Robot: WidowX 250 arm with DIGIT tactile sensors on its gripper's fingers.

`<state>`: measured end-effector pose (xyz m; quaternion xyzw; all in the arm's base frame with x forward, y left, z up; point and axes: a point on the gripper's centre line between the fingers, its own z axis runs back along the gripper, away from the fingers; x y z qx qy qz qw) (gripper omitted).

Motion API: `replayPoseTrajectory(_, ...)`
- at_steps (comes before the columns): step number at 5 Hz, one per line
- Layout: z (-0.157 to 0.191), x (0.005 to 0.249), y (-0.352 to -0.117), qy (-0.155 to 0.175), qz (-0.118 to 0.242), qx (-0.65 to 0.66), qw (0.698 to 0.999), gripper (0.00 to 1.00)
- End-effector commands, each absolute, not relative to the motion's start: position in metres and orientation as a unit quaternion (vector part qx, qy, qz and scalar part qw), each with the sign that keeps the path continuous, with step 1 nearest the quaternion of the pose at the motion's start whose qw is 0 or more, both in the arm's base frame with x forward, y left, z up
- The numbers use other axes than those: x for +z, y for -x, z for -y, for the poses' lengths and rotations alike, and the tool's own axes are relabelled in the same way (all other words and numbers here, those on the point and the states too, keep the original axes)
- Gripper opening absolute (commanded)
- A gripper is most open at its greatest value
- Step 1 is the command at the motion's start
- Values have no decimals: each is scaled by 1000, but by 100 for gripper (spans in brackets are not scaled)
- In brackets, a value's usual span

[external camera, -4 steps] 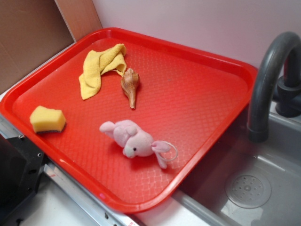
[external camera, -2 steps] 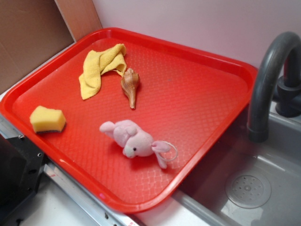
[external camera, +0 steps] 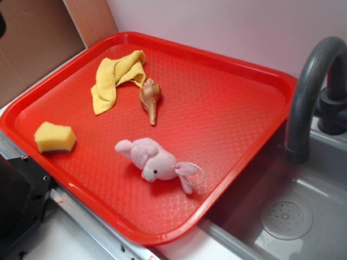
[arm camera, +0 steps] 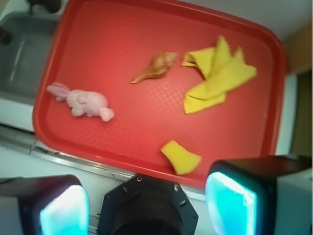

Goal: Grab the pink bunny.

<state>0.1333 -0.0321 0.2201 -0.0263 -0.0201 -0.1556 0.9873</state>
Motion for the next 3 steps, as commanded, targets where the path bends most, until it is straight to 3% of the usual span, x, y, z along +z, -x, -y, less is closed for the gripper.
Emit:
replayPoseTrajectory(1,54,211,-148,74,52,-364,927,100)
replayPoseTrajectory(2,70,197,-157,63,36,-456,887,100)
replayPoseTrajectory(3,90,174,-167,24,22,-487,873,100)
